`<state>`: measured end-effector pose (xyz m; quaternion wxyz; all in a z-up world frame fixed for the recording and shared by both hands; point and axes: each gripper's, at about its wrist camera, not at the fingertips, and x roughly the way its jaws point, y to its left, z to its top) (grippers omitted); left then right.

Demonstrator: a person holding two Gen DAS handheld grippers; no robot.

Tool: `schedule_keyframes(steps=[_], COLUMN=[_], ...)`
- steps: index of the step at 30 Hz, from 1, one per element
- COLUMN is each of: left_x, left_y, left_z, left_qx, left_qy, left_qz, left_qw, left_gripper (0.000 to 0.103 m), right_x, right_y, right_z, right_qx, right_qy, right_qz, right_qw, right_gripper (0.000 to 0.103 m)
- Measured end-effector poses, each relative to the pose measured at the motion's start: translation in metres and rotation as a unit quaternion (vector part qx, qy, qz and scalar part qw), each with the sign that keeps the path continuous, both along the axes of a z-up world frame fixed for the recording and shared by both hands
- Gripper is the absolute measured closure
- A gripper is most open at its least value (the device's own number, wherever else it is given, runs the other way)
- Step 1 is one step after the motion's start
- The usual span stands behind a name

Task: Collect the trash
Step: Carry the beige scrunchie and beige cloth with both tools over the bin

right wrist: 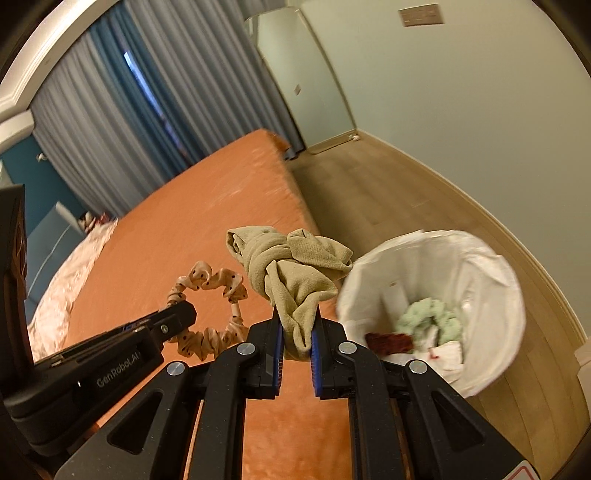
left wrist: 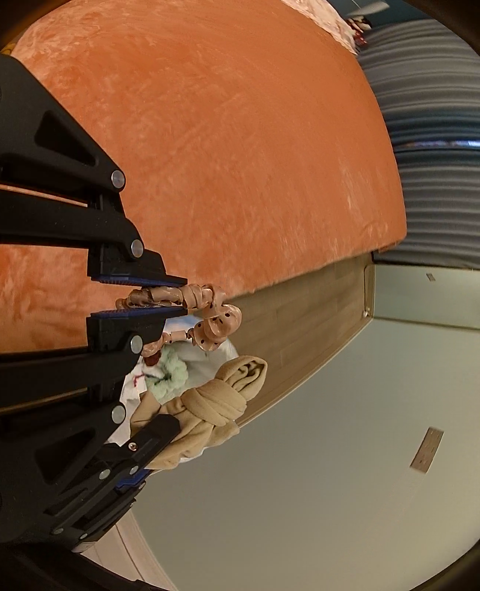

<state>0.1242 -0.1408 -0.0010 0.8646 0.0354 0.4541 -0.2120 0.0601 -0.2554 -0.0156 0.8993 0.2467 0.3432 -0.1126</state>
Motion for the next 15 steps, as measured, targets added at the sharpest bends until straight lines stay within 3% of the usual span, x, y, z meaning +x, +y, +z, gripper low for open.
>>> schedule_keyframes(steps=[15], left_x=[-0.020], left_y=[-0.074], left_z=[-0.002], left_qx=[0.013], left_qy=[-0.003], left_qz=[-0.056], left_qw=[0.9984], left_gripper=[0.093], right_x=[-0.049], right_y=[-0.076], right_z=[-0.006], right_qx=[0.010], right_qy=[-0.004], right_qz=[-0.064], right_qw=[0.998], right_gripper=[0.092])
